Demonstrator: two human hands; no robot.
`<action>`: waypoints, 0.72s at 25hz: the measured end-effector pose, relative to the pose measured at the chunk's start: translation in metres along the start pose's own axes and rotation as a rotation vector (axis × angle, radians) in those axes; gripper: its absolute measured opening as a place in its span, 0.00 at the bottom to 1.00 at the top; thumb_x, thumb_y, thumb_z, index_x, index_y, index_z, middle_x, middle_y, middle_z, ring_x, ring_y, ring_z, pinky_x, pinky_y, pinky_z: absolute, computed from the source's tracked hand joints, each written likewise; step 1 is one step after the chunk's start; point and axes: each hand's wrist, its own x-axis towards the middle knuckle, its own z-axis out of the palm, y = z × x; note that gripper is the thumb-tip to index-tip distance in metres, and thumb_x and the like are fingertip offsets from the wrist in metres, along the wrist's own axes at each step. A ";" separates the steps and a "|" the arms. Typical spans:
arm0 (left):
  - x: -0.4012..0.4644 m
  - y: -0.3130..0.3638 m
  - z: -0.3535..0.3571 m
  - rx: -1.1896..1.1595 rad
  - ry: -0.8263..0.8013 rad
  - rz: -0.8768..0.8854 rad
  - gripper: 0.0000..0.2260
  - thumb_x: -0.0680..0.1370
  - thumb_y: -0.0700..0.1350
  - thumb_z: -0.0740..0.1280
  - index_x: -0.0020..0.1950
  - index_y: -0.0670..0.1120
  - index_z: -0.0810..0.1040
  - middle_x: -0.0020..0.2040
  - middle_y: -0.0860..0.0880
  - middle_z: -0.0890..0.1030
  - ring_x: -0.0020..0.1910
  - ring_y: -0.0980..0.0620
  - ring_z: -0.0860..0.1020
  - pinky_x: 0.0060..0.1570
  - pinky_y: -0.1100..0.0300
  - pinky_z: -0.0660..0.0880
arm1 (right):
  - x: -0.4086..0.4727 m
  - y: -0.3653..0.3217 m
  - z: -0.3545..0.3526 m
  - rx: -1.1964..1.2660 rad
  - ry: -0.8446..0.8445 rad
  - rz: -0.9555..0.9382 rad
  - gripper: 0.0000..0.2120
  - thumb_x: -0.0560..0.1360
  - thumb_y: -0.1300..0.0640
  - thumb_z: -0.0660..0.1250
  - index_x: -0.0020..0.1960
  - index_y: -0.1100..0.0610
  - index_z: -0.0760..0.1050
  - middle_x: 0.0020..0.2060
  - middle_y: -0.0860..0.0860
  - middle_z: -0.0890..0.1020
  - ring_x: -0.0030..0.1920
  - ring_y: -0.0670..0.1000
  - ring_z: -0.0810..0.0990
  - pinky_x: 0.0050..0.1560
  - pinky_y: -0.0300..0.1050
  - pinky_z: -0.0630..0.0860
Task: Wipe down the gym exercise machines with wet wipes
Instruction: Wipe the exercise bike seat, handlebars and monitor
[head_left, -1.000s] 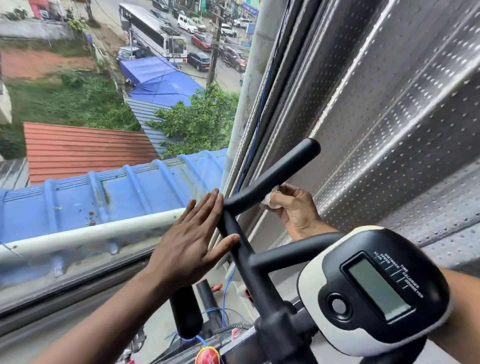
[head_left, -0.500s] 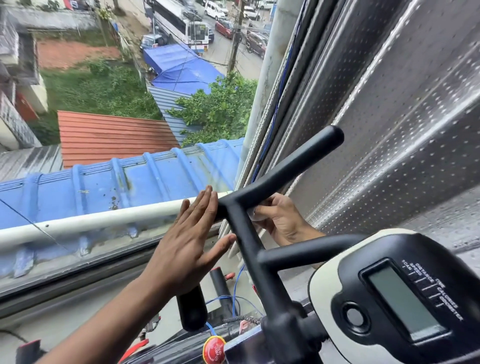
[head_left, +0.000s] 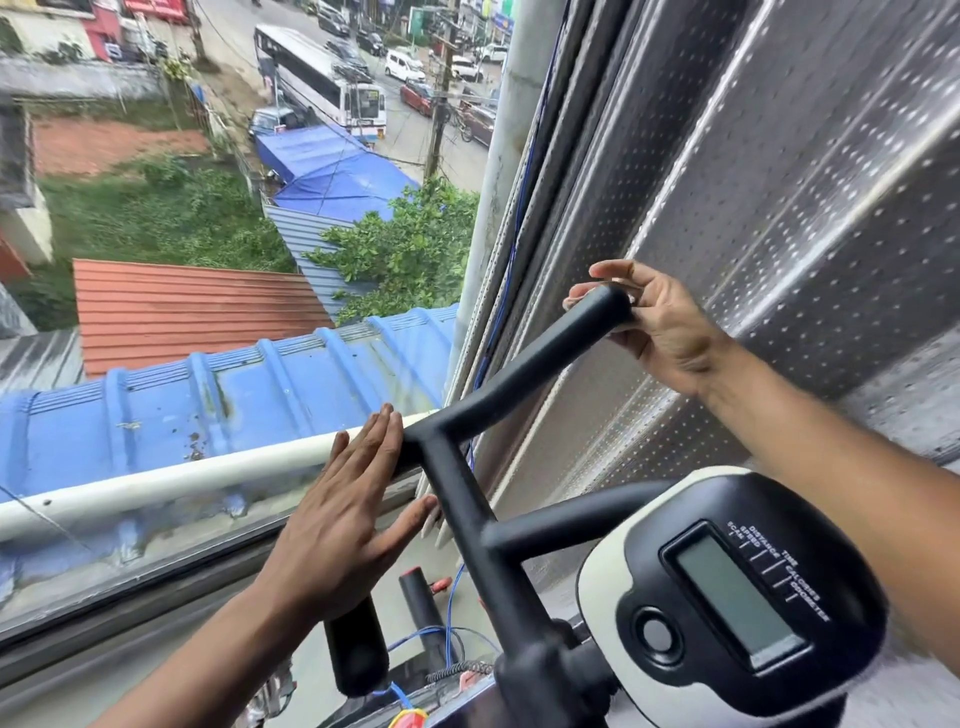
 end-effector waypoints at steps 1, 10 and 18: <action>0.000 0.000 0.000 -0.002 0.002 -0.003 0.40 0.79 0.75 0.44 0.84 0.51 0.46 0.85 0.52 0.49 0.82 0.65 0.43 0.80 0.62 0.38 | 0.002 -0.004 -0.004 0.014 -0.028 -0.001 0.18 0.73 0.73 0.65 0.59 0.59 0.75 0.54 0.57 0.86 0.59 0.56 0.83 0.61 0.46 0.79; 0.002 0.001 -0.001 0.025 -0.013 -0.007 0.40 0.80 0.72 0.47 0.85 0.50 0.46 0.85 0.53 0.48 0.82 0.64 0.42 0.80 0.62 0.38 | 0.009 0.101 0.063 0.100 -0.287 0.202 0.14 0.76 0.72 0.66 0.61 0.67 0.78 0.58 0.61 0.82 0.61 0.56 0.80 0.65 0.47 0.78; 0.004 -0.007 0.002 0.047 -0.031 -0.004 0.37 0.81 0.67 0.51 0.84 0.54 0.40 0.85 0.53 0.46 0.82 0.63 0.41 0.81 0.61 0.39 | 0.008 0.102 0.064 0.026 -0.249 0.201 0.17 0.75 0.76 0.64 0.59 0.63 0.79 0.55 0.57 0.85 0.57 0.54 0.83 0.60 0.47 0.81</action>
